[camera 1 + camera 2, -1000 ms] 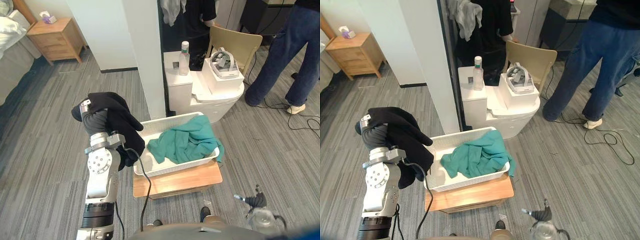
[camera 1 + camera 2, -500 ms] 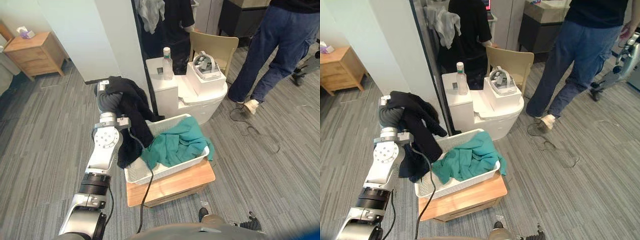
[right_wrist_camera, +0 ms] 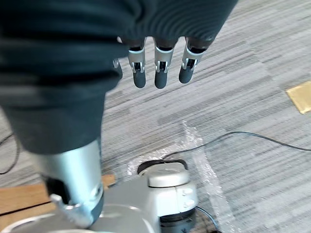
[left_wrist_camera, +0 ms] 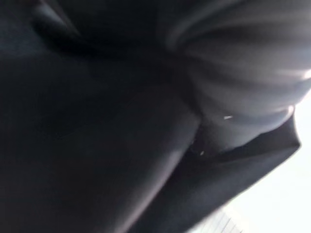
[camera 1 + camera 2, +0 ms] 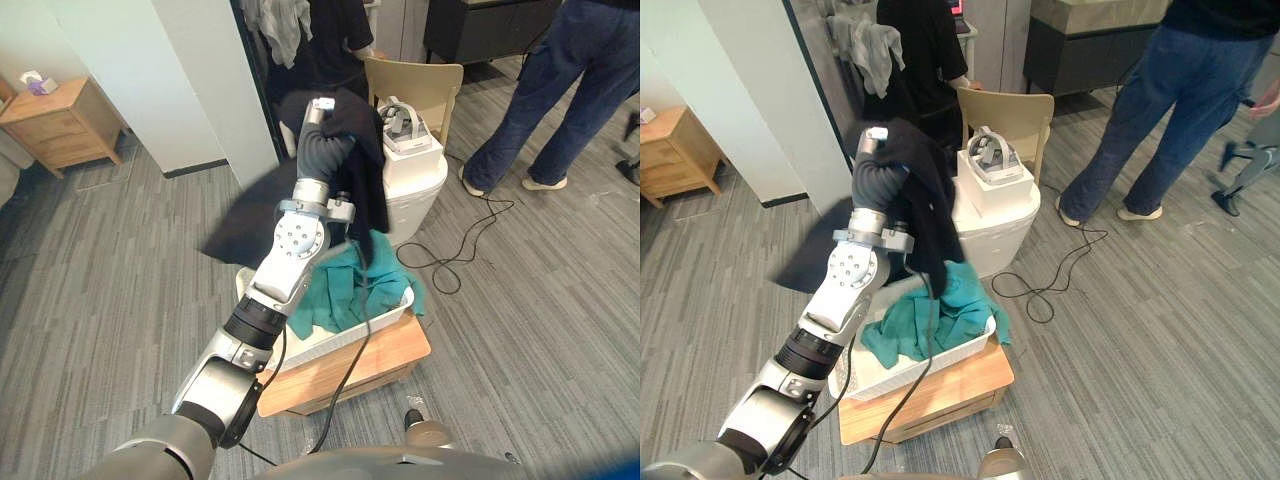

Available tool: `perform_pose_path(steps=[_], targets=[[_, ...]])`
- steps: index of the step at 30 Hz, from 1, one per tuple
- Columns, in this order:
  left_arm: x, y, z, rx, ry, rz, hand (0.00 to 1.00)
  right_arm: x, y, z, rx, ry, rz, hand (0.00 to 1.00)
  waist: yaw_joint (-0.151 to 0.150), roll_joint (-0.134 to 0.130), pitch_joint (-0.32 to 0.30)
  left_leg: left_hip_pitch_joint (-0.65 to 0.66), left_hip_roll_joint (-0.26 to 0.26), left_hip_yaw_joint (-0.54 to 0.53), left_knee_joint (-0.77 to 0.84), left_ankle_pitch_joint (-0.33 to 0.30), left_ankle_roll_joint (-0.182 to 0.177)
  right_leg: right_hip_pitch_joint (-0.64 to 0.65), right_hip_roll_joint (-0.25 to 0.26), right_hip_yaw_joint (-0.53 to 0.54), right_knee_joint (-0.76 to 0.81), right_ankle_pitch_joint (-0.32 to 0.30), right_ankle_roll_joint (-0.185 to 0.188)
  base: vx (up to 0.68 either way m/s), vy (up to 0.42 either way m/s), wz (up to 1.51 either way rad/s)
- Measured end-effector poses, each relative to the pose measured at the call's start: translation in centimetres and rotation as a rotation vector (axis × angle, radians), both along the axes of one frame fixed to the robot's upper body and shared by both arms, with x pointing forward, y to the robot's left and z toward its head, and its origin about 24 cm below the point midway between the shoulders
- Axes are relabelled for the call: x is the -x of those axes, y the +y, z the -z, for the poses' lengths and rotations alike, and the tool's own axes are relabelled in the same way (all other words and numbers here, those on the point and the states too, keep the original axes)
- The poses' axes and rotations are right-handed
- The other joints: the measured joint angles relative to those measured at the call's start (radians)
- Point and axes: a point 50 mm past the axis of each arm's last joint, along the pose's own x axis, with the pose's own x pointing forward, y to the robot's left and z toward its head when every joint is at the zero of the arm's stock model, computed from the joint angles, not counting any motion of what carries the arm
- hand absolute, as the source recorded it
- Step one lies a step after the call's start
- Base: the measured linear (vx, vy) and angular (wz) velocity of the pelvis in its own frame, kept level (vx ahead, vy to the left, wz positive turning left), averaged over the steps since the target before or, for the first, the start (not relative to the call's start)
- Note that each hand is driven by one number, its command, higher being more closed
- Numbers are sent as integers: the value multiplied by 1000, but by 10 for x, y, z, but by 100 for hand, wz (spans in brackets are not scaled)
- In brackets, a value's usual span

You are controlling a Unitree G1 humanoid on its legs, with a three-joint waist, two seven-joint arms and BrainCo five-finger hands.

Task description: Tidy the bed and pick cloth on bed and put in laundry

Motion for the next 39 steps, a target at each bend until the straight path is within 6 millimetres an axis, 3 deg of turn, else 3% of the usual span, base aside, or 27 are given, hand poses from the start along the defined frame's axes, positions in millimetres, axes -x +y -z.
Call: perform_pose_path(steps=[6, 10, 21, 23, 29, 33, 39], targets=[[18, 8, 70, -82, 252, 21, 100, -3, 3, 0, -7, -6, 0, 0, -6, -8, 23, -1, 2, 27, 0, -4, -6, -11, 4, 12, -4, 1, 2, -7, -18, -10], [27, 17, 90, -88, 324, 6, 100, -4, 4, 1, -10, -1, -4, 0, -3, -7, 28, -22, 5, 45, 1, -7, -11, -40, 7, 21, -4, 2, 2, 10, -22, -11], [20, 69, 101, -144, 373, -236, 100, -30, 5, -2, -4, -66, -19, 0, 0, -6, 103, -109, 18, 48, 45, -14, -21, -119, 9, 21, 17, 1, 1, 22, -23, -1], [13, 85, 97, -242, 358, -322, 100, -38, 5, -3, -12, -90, 3, 0, 3, -5, 125, -150, 30, 47, 93, -42, -20, -154, 10, 29, 44, -8, -8, -13, -36, -4], [2, 101, 88, -607, 253, -441, 100, -44, 5, -4, -8, -119, 9, 0, 4, -1, 160, -214, 43, 49, 173, -75, -16, -210, 7, 41, 90, -18, -11, -43, -19, -4], [3, 100, 101, -769, 274, -438, 100, -54, 6, -6, -16, -145, 25, 0, 4, 3, 195, -244, 53, 58, 230, -104, -12, -242, 8, 68, 125, -26, -11, -37, 2, -13], [9, 106, 151, -930, 464, -418, 100, -76, 6, -11, -11, -204, 10, 0, 2, 10, 259, -285, 73, 83, 314, -141, -5, -284, 13, 97, 163, -27, -11, -30, 4, -16]])
